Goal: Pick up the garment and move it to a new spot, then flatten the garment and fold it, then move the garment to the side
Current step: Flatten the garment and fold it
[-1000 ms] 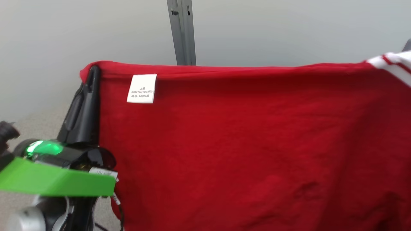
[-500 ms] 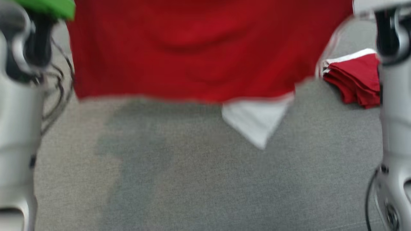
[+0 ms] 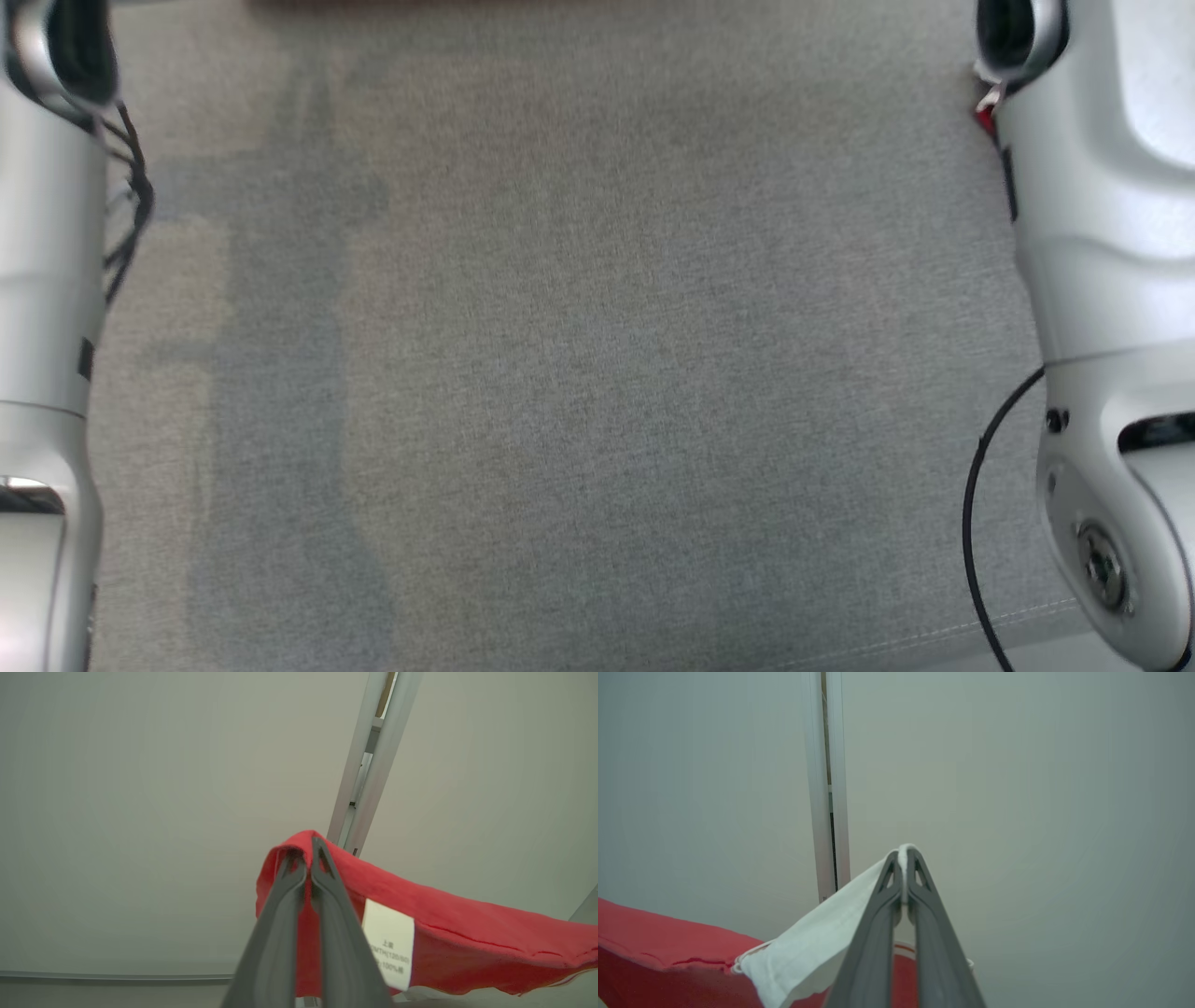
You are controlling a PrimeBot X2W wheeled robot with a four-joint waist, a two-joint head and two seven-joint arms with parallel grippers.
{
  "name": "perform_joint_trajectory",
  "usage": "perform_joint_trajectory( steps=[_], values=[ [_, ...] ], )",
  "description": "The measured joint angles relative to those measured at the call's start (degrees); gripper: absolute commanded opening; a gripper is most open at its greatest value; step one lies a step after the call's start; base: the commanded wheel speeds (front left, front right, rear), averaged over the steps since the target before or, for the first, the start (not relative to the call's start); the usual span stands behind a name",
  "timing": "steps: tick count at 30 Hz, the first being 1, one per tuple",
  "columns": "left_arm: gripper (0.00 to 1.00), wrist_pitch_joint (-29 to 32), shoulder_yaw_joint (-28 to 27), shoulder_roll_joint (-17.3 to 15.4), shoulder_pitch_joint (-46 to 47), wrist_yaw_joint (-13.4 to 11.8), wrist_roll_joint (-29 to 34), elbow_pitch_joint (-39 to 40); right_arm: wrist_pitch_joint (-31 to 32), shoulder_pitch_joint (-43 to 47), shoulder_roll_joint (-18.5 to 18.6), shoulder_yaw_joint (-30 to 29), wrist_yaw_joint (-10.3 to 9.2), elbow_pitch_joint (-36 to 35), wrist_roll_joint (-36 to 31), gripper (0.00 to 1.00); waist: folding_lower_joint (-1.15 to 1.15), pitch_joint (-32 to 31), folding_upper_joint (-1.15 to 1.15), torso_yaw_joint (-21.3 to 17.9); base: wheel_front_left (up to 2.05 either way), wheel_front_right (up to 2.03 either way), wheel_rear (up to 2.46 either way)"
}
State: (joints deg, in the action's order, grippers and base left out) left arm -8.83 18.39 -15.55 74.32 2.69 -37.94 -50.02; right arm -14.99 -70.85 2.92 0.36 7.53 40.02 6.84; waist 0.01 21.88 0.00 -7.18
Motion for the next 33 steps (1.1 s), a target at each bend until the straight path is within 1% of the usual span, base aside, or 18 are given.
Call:
perform_joint_trajectory(
  steps=[3,7,10,13,18,21,25,27,33],
  values=[
    [0.00,-2.2,0.3,1.3,-2.1,1.1,-0.2,-4.4,0.0,4.8,0.0,1.4,0.00,-1.4,2.5,0.00,0.00,3.5,0.00,-0.1,0.00,0.00,0.00],
    [0.00,-4.7,0.1,3.2,-4.0,2.4,-0.9,-7.8,0.0,11.5,-0.1,2.3,0.00,-5.1,5.4,0.00,0.00,7.6,0.00,0.1,0.00,0.00,0.00],
    [0.00,-5.6,-1.0,3.9,-6.0,2.9,-1.5,-9.0,0.0,16.7,-0.1,2.6,0.00,-8.9,7.7,0.00,0.00,9.5,0.00,0.3,0.00,0.00,0.00],
    [0.00,-6.0,-2.3,4.4,-8.7,3.4,-2.1,-8.5,0.0,21.9,-0.1,2.3,0.00,-13.6,9.9,0.00,0.00,9.7,0.00,0.7,0.00,0.00,0.00],
    [0.00,-6.2,-5.6,5.1,-16.4,3.6,-0.4,-1.1,0.0,31.1,-0.1,1.7,0.00,-21.0,12.9,0.00,-0.01,7.7,0.00,1.1,0.00,0.00,0.00],
    [0.00,-6.2,-7.8,6.2,-23.7,3.8,0.3,3.4,0.0,37.1,-0.1,2.1,0.00,-24.8,14.2,0.00,-0.01,5.5,0.00,1.5,0.00,0.00,0.00],
    [0.00,-6.2,-10.4,7.4,-33.4,3.9,2.4,9.6,0.0,45.7,-0.1,1.1,0.00,-29.3,15.0,0.00,-0.01,2.1,0.00,2.1,0.00,0.00,0.00],
    [0.00,-6.2,-11.2,8.1,-39.2,4.1,3.1,12.5,0.0,50.8,-0.1,1.0,-0.01,-31.4,16.4,0.00,-0.01,0.0,0.00,2.4,0.00,0.00,0.00],
    [0.00,-6.2,-12.9,10.1,-55.8,4.3,3.8,21.2,0.0,65.8,0.8,0.2,0.00,-37.4,17.4,0.00,-0.02,-6.6,0.00,3.1,0.00,0.00,0.00]
  ],
)
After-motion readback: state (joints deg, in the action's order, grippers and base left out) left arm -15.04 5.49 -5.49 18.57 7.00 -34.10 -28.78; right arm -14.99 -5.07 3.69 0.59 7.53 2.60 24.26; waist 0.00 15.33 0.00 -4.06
